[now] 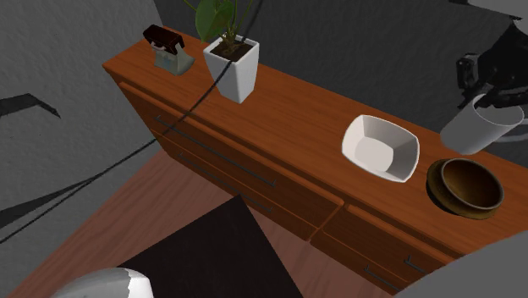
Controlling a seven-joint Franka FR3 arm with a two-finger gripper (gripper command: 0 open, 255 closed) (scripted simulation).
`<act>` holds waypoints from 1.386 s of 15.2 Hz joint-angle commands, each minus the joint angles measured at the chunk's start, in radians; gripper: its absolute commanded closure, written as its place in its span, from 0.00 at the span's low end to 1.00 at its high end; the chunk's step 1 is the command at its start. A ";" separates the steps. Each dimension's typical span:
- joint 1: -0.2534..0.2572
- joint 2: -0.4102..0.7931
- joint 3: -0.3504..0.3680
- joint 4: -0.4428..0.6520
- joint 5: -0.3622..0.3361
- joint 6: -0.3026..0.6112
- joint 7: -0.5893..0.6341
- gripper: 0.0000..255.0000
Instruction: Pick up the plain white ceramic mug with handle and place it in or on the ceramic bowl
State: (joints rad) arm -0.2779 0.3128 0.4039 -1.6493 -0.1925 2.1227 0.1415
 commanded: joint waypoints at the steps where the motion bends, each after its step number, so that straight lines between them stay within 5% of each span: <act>1: -0.019 0.037 -0.013 0.059 -0.001 -0.021 -0.041 1.00; 8: -0.068 0.208 -0.055 0.337 -0.010 -0.126 -0.174 1.00; 21: -0.074 0.238 -0.066 0.208 -0.028 0.031 -0.157 1.00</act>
State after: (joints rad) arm -0.3517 0.5473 0.3394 -1.4333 -0.2186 2.1416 -0.0168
